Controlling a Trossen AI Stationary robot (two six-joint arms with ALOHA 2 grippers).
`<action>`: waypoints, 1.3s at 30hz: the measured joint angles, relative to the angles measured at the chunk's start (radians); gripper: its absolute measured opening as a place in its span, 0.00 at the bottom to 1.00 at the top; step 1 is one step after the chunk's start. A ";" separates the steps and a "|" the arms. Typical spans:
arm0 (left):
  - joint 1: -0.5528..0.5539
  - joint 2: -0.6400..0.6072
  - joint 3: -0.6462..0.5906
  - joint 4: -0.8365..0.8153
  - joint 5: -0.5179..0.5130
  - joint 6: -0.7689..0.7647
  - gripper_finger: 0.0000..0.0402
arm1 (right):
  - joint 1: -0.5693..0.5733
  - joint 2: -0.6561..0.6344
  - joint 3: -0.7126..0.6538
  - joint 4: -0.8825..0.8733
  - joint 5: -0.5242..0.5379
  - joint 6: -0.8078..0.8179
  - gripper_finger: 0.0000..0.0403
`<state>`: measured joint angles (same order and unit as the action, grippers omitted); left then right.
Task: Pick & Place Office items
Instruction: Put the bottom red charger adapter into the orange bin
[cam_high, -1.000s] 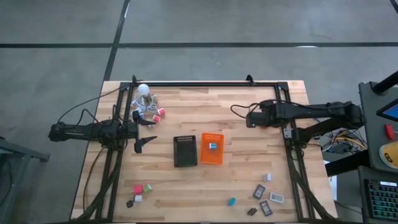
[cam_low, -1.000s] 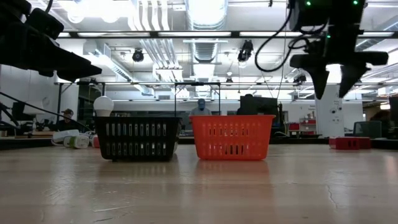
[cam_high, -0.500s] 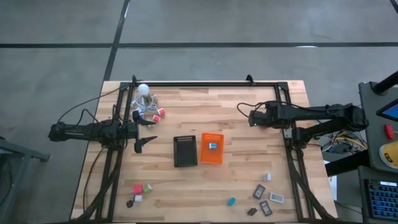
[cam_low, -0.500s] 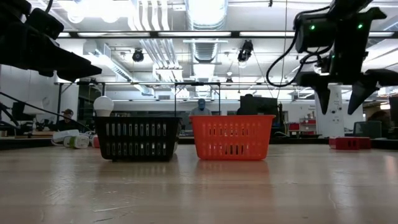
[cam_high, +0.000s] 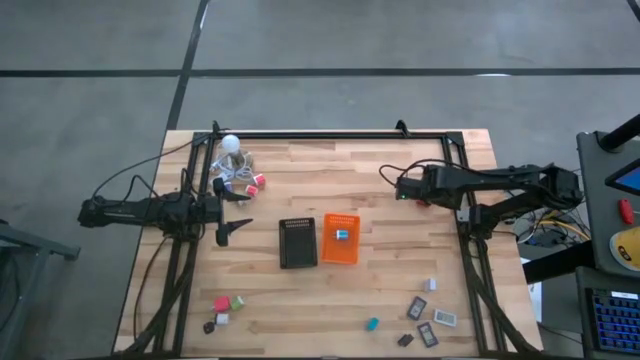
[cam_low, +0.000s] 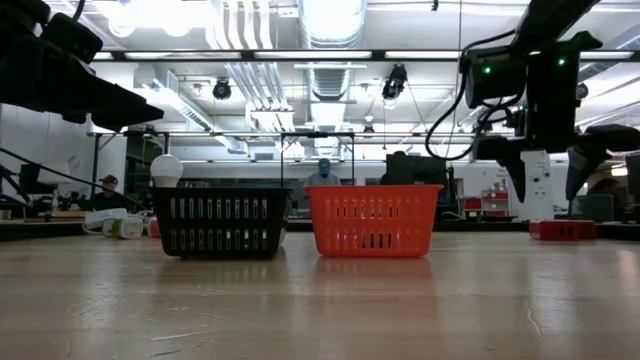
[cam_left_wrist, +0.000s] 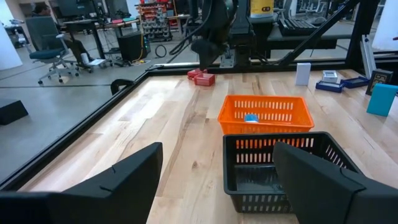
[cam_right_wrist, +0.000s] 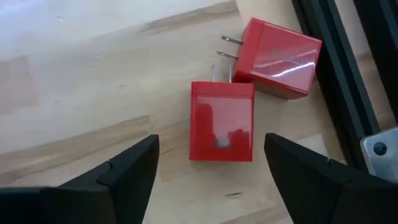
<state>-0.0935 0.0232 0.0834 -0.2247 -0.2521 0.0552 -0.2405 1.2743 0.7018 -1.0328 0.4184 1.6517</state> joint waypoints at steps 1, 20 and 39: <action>0.000 0.000 0.000 0.000 0.000 0.000 0.77 | 0.000 0.003 -0.001 0.000 0.000 0.000 0.73; 0.000 0.000 0.000 0.000 0.000 0.000 0.77 | -0.106 -0.015 -0.134 0.194 -0.026 -0.098 0.73; 0.000 0.000 0.000 0.000 0.000 0.000 0.77 | -0.111 -0.011 -0.209 0.284 -0.036 -0.071 0.69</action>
<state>-0.0936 0.0235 0.0834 -0.2245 -0.2520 0.0551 -0.3519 1.2631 0.4924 -0.7490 0.3820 1.5806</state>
